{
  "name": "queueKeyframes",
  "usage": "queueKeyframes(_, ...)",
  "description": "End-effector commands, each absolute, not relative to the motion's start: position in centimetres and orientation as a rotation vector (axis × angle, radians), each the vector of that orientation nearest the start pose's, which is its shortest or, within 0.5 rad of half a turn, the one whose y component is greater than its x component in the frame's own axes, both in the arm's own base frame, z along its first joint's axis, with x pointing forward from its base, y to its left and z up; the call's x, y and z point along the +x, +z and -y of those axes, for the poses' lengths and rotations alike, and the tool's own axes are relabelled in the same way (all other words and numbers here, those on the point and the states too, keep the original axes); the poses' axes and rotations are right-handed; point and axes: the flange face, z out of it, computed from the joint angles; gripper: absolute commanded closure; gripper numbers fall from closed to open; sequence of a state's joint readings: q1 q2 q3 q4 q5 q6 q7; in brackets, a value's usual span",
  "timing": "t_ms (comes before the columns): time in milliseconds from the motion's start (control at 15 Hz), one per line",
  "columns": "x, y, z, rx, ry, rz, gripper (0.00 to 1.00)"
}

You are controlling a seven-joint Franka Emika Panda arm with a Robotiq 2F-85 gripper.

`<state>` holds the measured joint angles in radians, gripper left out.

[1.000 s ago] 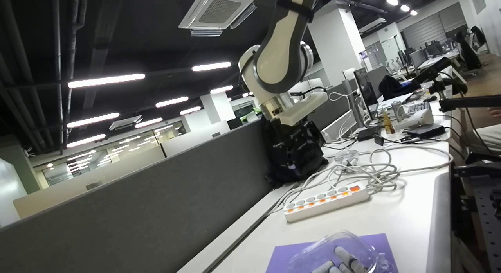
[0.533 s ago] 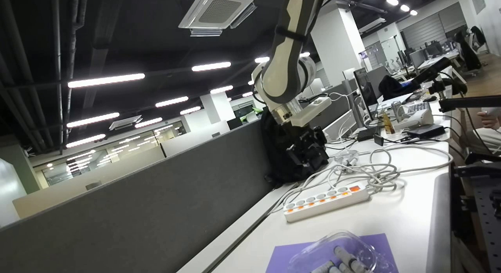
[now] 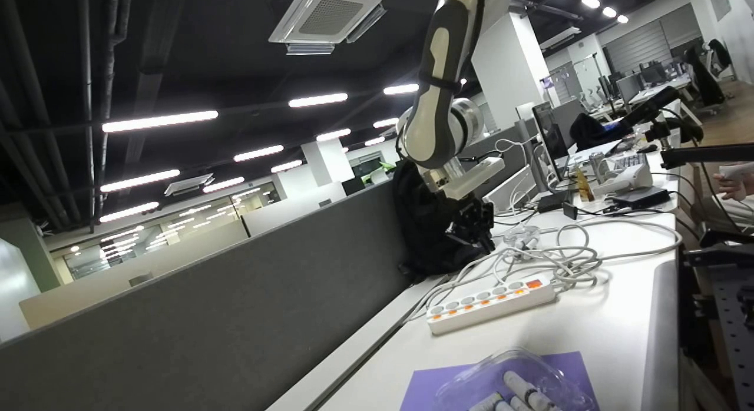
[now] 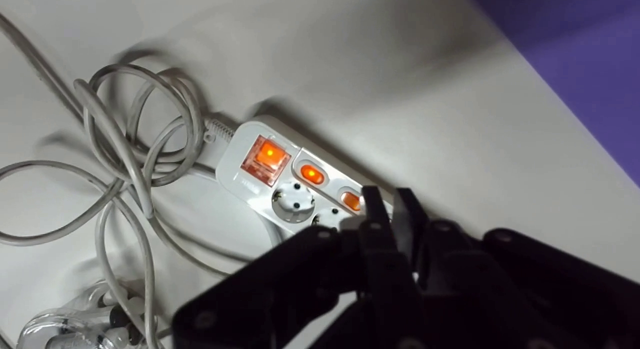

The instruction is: Turn off the second switch from the right on the adapter

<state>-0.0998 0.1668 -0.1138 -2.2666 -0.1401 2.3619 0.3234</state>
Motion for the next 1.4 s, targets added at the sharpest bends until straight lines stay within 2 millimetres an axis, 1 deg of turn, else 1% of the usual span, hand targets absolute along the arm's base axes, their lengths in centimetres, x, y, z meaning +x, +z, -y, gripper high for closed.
queueKeyframes(0,52.7,28.2,12.6,-3.148,0.058,-0.789,1.00)
queueKeyframes(267,53.2,28.5,13.8,-3.170,-0.052,-0.808,1.00)
queueKeyframes(400,53.1,28.5,14.1,-3.151,-0.055,-0.814,1.00)
queueKeyframes(467,52.6,28.3,13.7,-3.162,-0.037,-0.774,0.99)
queueKeyframes(867,52.6,28.2,13.9,-3.160,-0.038,-0.779,1.00)
queueKeyframes(933,52.4,28.1,13.5,-3.170,-0.050,-0.758,1.00)
queueKeyframes(1067,52.4,27.2,13.6,-3.175,-0.081,-0.768,1.00)
queueKeyframes(1333,52.8,24.4,14.6,-3.140,-0.153,-0.804,1.00)
